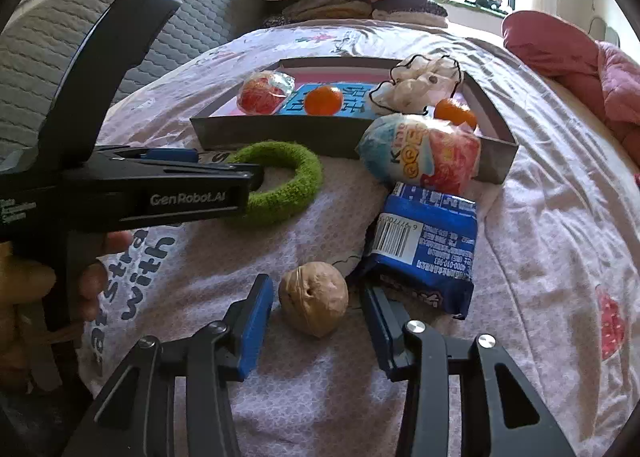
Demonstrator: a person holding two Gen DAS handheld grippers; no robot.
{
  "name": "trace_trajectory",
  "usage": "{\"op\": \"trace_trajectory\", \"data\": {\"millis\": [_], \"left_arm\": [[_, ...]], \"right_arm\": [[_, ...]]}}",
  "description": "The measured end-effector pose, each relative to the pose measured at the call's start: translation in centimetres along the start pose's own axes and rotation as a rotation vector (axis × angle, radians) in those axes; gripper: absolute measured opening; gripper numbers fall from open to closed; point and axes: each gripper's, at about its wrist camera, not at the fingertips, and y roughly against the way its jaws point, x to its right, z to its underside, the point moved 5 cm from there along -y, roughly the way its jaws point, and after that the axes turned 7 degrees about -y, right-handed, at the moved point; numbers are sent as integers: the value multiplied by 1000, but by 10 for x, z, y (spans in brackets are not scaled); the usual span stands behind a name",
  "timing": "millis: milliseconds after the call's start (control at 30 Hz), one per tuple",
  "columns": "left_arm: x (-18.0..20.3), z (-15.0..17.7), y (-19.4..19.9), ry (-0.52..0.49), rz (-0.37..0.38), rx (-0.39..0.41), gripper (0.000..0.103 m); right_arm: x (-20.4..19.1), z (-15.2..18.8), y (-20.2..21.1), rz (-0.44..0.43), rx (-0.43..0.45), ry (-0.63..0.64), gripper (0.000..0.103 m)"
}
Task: Organize objects
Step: 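Lower the left tool over the green ring while the right tool straddles the ball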
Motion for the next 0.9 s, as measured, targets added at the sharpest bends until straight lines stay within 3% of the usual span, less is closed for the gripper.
{"op": "trace_trajectory", "data": {"millis": [400, 700, 900], "left_arm": [[8, -3, -2, 5, 33, 18, 70], [18, -5, -5, 1, 67, 20, 49], [25, -5, -2, -25, 91, 31, 28]], "right_arm": [[0, 1, -1, 3, -9, 13, 34], [0, 1, -2, -6, -14, 20, 32], [-2, 1, -2, 1, -12, 39, 32]]}}
